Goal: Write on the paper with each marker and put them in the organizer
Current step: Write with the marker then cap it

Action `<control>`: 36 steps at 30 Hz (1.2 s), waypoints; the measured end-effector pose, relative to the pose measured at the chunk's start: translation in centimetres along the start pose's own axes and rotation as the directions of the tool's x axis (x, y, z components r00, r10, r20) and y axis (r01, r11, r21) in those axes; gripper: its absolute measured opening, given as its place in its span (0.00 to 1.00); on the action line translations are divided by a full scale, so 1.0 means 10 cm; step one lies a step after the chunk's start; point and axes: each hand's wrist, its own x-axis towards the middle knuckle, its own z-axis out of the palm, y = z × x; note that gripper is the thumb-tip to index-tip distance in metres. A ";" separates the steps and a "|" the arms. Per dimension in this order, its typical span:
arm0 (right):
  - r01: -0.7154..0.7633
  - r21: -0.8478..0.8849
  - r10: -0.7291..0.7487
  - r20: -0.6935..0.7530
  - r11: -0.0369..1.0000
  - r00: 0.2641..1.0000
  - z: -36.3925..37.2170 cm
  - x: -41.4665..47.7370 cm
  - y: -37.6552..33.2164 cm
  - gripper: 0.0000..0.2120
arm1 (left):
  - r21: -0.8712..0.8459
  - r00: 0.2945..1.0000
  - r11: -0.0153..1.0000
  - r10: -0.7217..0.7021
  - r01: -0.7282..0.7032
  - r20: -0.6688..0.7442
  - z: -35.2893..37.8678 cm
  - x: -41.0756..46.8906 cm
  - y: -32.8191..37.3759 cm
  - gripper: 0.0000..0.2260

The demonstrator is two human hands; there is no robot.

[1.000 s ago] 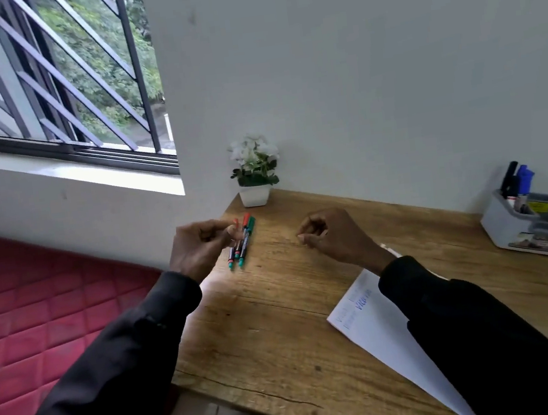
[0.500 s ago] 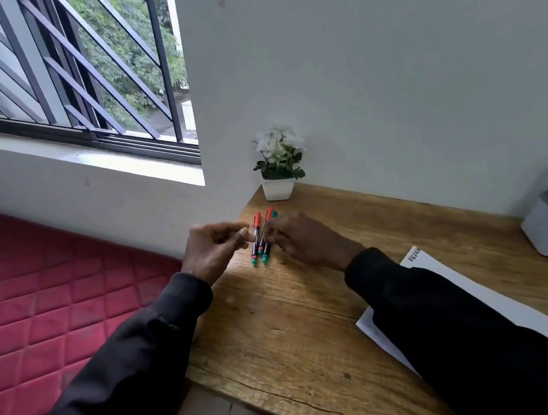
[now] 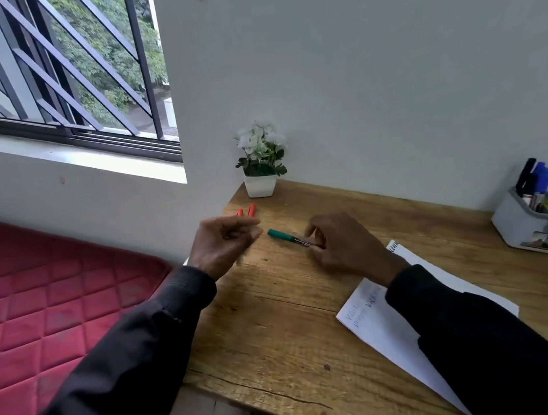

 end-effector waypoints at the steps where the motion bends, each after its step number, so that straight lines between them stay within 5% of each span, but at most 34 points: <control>1: 0.018 0.054 -0.016 -0.039 0.998 0.999 -0.05 -0.08 0.05 0.09 | 0.041 0.999 0.999 0.030 -0.032 0.043 0.06 0.01 0.01 0.12; 6: 0.050 0.256 0.004 -0.203 0.965 0.979 -0.28 -0.48 0.22 0.07 | 0.225 0.959 0.945 0.193 -0.239 0.207 0.45 0.05 0.10 0.15; 13: 0.019 0.522 0.192 -0.346 0.853 0.918 -0.44 -0.86 0.55 0.04 | 0.240 0.940 0.919 0.267 -0.314 0.210 0.84 0.12 0.30 0.06; 16: 0.051 0.777 0.324 -0.320 0.627 0.890 -0.48 -0.98 0.59 0.07 | 0.219 0.921 0.910 0.293 -0.351 0.259 0.97 0.11 0.38 0.06; 19: 0.086 0.977 0.376 -0.155 0.194 0.914 -0.47 -1.02 0.51 0.17 | 0.153 0.903 0.915 0.322 -0.374 0.285 1.08 0.07 0.45 0.06; 20: 0.066 0.990 0.371 -0.109 0.128 0.922 -0.44 -1.01 0.48 0.19 | 0.130 0.894 0.914 0.333 -0.384 0.298 1.12 0.06 0.47 0.06; 26: -0.062 0.992 0.273 0.031 0.109 0.962 -0.38 -1.00 0.53 0.16 | 0.097 0.856 0.907 0.344 -0.409 0.386 1.21 0.13 0.49 0.06; 31: -0.117 0.971 0.054 0.108 0.208 0.993 -0.54 -1.02 0.77 0.24 | 0.162 0.852 0.920 0.251 -0.358 0.459 1.18 0.27 0.43 0.05; 36: -0.061 0.965 0.204 0.008 0.255 0.979 -0.59 -1.19 1.05 0.23 | 0.243 0.911 0.944 0.112 -0.222 0.396 1.05 0.46 0.23 0.05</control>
